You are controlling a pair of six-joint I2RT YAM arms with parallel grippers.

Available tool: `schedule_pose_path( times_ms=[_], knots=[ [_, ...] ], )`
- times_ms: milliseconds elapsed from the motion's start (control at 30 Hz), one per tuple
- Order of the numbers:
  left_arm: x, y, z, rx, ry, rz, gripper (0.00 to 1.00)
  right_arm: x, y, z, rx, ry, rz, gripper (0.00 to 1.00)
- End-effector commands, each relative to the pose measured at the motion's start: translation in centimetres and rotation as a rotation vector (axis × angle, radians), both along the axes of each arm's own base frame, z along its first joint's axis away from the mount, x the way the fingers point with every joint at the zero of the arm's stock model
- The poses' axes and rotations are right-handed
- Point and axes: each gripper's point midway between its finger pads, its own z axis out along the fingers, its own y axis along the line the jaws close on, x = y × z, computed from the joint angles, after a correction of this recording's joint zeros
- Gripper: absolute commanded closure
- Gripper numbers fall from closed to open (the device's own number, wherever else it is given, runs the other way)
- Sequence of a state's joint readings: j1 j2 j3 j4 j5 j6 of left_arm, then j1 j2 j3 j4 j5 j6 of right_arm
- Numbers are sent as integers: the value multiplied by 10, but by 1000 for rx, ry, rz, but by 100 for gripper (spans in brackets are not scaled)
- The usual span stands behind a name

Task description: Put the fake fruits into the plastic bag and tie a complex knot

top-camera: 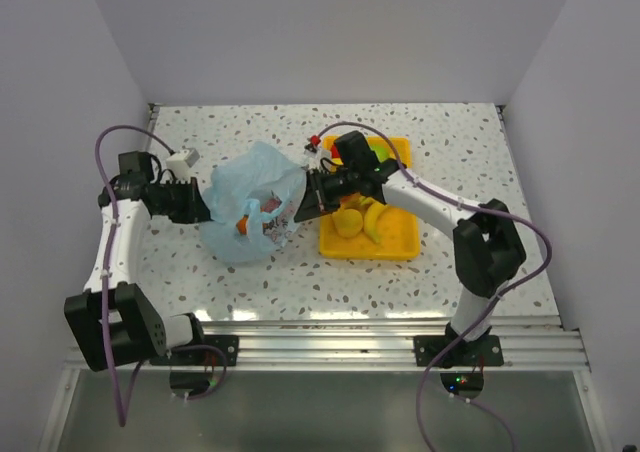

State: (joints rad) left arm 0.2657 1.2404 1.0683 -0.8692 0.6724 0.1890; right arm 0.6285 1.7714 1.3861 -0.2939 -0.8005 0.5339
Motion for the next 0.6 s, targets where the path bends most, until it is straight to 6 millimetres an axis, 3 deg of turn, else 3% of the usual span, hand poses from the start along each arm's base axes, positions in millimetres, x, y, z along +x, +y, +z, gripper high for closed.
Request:
schedule_pose_path(
  times_ms=[0, 100, 167, 267, 333, 433, 467, 533, 567],
  knots=[
    [8, -9, -14, 41, 3, -17, 100, -15, 3, 8, -43, -91, 57, 100],
    [16, -14, -21, 36, 16, -26, 100, -24, 6, 10, -40, -90, 78, 100],
    [24, -16, -22, 12, 27, -52, 100, -32, 5, 28, -14, -130, 86, 100],
    [36, -30, -3, -77, 5, -112, 100, -46, 1, 55, 53, -142, 110, 100],
    [42, -37, 12, -127, -16, -127, 100, -52, -1, 60, 63, -130, 119, 100],
    [42, -44, 34, -153, -83, -171, 79, -50, -2, 57, 66, -136, 103, 100],
    [41, -44, 40, -152, -112, -180, 58, -51, -1, 51, 62, -115, 107, 100],
    [35, -48, 64, -170, -194, -206, 40, -49, 2, 48, 74, -91, 97, 100],
    [34, -47, 73, -171, -229, -210, 25, -49, 4, 46, 77, -77, 98, 100]
  ],
)
